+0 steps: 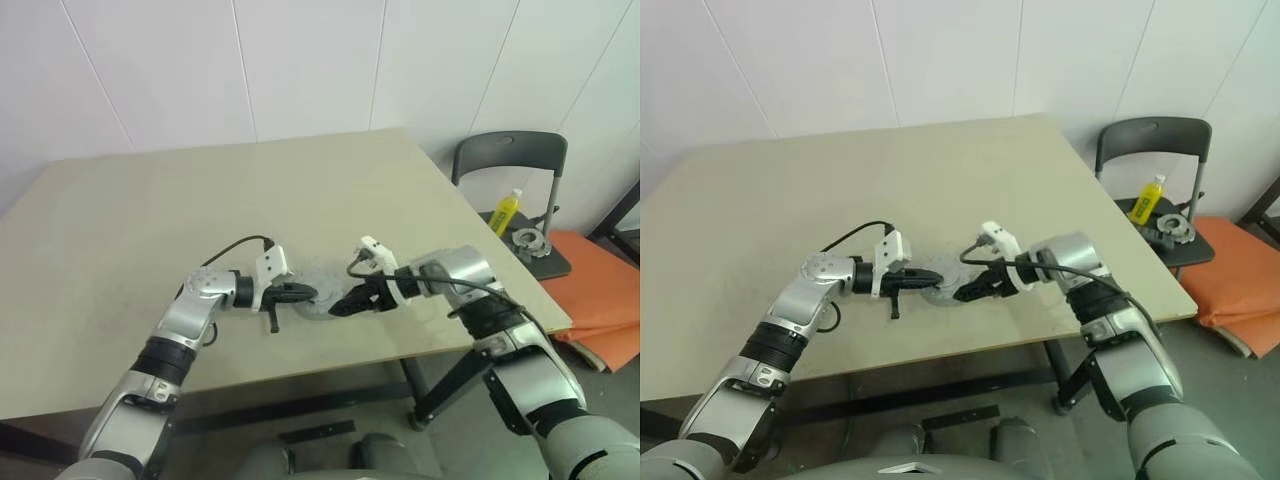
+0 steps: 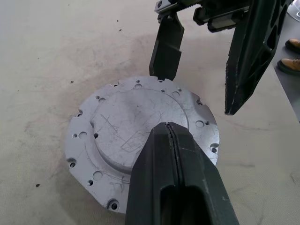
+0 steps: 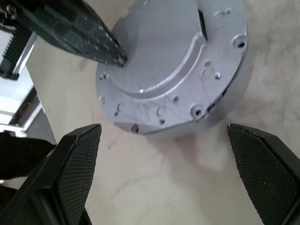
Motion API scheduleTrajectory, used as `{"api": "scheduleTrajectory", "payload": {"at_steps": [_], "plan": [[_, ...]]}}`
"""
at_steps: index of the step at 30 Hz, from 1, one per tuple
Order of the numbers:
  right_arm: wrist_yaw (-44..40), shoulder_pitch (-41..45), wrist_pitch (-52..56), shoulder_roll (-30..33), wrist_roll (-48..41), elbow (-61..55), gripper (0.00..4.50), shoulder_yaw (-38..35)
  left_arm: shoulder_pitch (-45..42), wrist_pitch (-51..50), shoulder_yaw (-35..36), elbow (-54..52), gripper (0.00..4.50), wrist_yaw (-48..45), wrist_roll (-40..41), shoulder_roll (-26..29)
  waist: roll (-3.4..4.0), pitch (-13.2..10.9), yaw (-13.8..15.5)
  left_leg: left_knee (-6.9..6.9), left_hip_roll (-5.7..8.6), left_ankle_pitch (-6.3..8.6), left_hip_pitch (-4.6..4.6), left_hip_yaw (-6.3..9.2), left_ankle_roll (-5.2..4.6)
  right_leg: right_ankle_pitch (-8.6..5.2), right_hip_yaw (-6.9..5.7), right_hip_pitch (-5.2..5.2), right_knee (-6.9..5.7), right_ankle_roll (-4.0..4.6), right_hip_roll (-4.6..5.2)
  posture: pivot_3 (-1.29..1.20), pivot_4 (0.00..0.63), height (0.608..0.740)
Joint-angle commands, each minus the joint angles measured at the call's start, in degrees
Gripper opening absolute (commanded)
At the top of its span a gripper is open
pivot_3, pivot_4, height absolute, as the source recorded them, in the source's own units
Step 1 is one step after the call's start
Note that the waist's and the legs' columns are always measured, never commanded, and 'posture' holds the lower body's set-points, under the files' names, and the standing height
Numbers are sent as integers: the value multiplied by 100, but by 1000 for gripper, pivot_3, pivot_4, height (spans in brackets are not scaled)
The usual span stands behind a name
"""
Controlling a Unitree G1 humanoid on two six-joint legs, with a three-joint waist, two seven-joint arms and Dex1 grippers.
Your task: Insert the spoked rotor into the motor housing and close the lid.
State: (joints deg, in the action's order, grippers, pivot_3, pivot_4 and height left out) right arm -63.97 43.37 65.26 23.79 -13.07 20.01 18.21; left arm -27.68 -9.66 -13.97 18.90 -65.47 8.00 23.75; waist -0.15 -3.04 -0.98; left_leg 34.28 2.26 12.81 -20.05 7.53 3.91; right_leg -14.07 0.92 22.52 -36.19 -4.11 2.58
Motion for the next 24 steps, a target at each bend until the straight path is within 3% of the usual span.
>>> {"api": "scheduleTrajectory", "payload": {"at_steps": [1, 10, 21, 23, 24], "plan": [[6, -105, 318, 59, -278, -396, 4487, 26, 159, -111, -308, 205, 0, -53, -272, 70, 0, 0, -3, 0, 0, 0, 0, 0, 0, 0, 0, 0, 0, 0, 0, 0, 0, 740], [621, -249, 1261, -539, -976, -659, 4487, -674, 148, -75, -306, 247, 0, -59, -284, 80, -3, 2, -3, 0, -1, 0, 2, 1, 0, 0, 0, -2, 0, 0, -1, 0, 0, 740], [3019, 227, 852, -1786, -926, 838, 4487, -2964, 184, -71, -308, 201, 0, -60, -279, 142, -15, 13, -318, 0, -18, 12, 48, 1, 17, 2, -20, -23, -10, 12, -3, 0, 0, 740], [3472, 354, 779, -1889, -996, 1194, 4487, -3430, 179, -71, -315, 199, 0, -61, -284, 151, 51, 34, -353, 1, -33, 16, 40, 13, 19, 1, -68, -15, 29, 13, 0, 0, 0, 740], [3581, 387, 778, -1905, -1030, 1284, 4487, -3532, 175, -75, -315, 195, 0, -64, -286, 155, 89, 43, -371, 14, -73, 18, -19, 25, 17, 2, -137, -17, 102, 13, -1, 0, 0, 740]]}}
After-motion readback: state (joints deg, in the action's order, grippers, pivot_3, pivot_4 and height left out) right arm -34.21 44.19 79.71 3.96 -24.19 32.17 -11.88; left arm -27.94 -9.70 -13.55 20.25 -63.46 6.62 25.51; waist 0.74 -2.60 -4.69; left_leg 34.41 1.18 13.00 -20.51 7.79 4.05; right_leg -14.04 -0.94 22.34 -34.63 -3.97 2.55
